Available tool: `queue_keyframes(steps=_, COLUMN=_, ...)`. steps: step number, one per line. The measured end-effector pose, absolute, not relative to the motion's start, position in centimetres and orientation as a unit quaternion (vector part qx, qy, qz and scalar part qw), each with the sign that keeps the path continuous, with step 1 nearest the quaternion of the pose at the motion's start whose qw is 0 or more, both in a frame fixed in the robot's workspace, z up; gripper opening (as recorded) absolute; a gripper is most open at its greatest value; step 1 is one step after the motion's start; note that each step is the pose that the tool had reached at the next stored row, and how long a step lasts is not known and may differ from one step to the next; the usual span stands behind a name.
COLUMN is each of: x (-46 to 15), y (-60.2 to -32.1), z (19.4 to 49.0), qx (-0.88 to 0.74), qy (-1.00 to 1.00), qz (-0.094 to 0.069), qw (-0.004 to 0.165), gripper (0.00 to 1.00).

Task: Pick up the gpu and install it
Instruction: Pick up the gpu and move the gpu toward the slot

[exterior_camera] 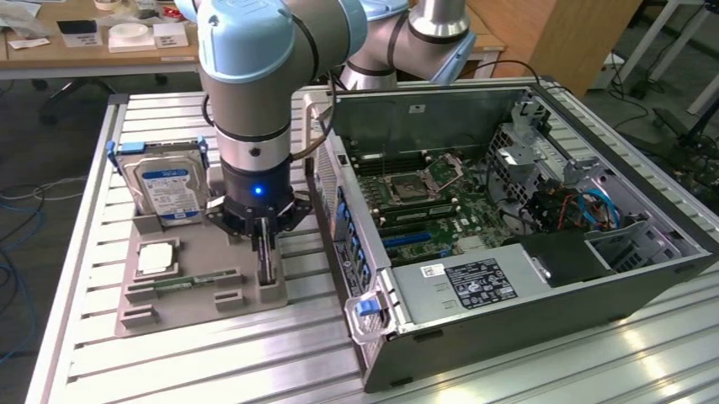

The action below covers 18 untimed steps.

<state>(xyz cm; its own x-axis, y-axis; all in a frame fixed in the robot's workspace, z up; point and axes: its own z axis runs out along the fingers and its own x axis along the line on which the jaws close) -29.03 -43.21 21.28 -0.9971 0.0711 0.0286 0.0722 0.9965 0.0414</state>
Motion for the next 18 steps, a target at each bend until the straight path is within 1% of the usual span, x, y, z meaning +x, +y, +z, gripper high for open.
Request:
queue_keyframes(steps=12, x=-29.03, y=-43.21, z=21.33, qx=-0.036, qy=-0.999, qz=-0.021, qw=0.013, gripper=0.28)
queue_keyframes(steps=18, x=-29.03, y=-43.21, z=22.27, qx=-0.036, qy=-0.999, qz=-0.024, qw=0.014, gripper=0.28)
